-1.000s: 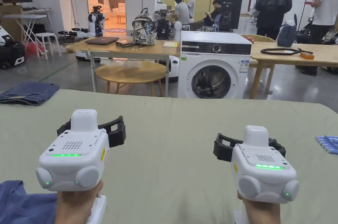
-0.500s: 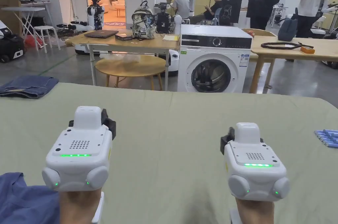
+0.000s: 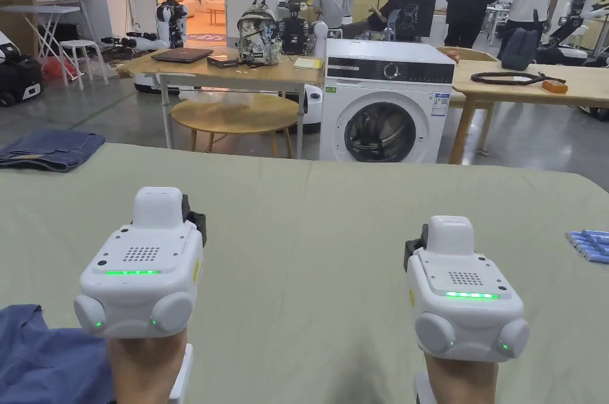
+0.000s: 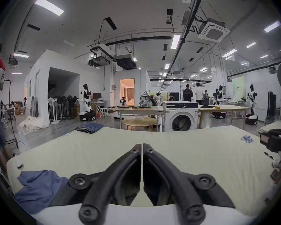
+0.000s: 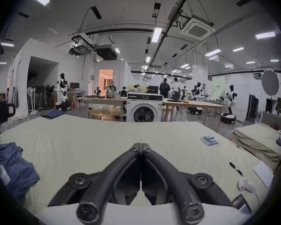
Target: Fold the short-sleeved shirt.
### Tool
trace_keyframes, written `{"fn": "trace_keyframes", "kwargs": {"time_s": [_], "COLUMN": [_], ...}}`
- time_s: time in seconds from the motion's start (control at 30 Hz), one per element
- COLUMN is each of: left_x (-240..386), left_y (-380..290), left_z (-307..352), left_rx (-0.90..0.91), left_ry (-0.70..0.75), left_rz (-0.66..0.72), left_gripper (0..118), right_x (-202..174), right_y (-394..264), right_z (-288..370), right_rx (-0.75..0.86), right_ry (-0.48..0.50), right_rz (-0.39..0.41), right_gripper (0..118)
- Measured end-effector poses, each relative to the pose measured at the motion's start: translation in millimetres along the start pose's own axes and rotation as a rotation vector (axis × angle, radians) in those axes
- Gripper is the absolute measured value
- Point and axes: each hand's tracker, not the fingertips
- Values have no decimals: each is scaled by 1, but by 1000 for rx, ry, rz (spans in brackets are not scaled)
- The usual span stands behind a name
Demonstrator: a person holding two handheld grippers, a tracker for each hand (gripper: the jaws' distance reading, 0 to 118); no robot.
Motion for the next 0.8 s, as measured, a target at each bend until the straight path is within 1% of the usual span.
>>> {"fn": "trace_keyframes", "kwargs": {"time_s": [0.07,0.13,0.2,0.27,0.33,0.4,0.5,0.63,0.67,0.8], "left_x": [-4,-14,-19,-36,-67,-88,-107,-150,-160,-189], "left_y": [-1,-1,2,3,3,5,9,7,7,8], "left_z": [1,3,27,35,23,33,65,82,88,113], "left_rx": [-11,-17,-24,-18,-17,-8,-9,-25,-30,-110], "left_ry": [17,15,51,79,127,172,256,351,355,424], "left_rz": [-16,-3,1,13,6,-10,-40,-21,-11,-6], "left_gripper": [0,0,0,0,0,0,0,0,0,0], "right_x": [-3,-8,-20,-39,-60,-82,-116,-159,-168,-204], "right_y": [1,1,3,6,8,14,18,19,18,13], "right_z": [-1,-3,-5,-3,-3,1,1,4,5,6], "right_rx": [-5,-3,-1,6,13,23,28,32,29,7], "right_ry": [6,24,47,92,128,170,239,323,347,419], "right_rz": [-7,-27,-27,-19,-10,-7,4,25,32,39], "right_gripper": [0,0,0,0,0,0,0,0,0,0]}}
